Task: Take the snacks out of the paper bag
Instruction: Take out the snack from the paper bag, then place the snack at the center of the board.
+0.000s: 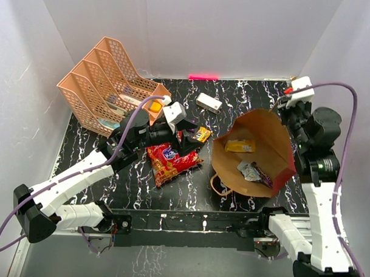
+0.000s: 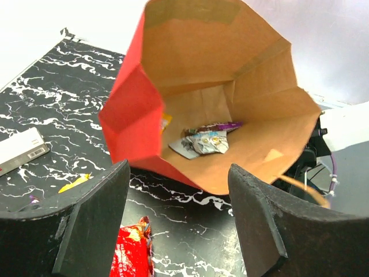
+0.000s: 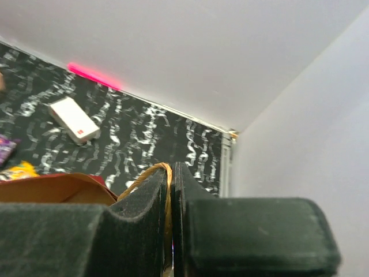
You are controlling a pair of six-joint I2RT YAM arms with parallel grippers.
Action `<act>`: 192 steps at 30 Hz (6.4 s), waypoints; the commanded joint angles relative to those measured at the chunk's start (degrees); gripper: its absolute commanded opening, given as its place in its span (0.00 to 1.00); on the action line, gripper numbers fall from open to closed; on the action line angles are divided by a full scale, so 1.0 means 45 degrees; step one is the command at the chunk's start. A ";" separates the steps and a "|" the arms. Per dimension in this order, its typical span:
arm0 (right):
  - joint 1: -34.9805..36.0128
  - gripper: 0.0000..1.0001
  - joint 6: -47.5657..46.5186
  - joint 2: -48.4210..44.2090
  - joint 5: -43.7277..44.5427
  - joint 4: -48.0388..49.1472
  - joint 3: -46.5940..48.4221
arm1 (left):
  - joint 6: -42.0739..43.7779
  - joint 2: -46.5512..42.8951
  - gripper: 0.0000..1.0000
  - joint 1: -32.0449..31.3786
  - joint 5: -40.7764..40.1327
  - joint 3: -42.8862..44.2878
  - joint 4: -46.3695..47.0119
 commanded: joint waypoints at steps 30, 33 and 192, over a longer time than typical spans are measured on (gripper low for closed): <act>0.0616 0.08 0.2073 -0.3761 -0.5032 0.1612 -0.3907 | 0.1003 0.0726 0.68 -0.4507 -0.0799 -0.1507 0.2603; 0.0628 0.08 0.2252 -0.3583 -0.4912 0.1579 -0.3847 | 0.2260 0.1127 0.68 -0.5662 -0.2732 -0.1810 0.2902; 0.0626 0.08 0.2637 -0.3479 -0.4238 0.0916 -0.3134 | -0.2661 0.1814 0.73 0.0669 -0.9119 -0.0045 -0.3847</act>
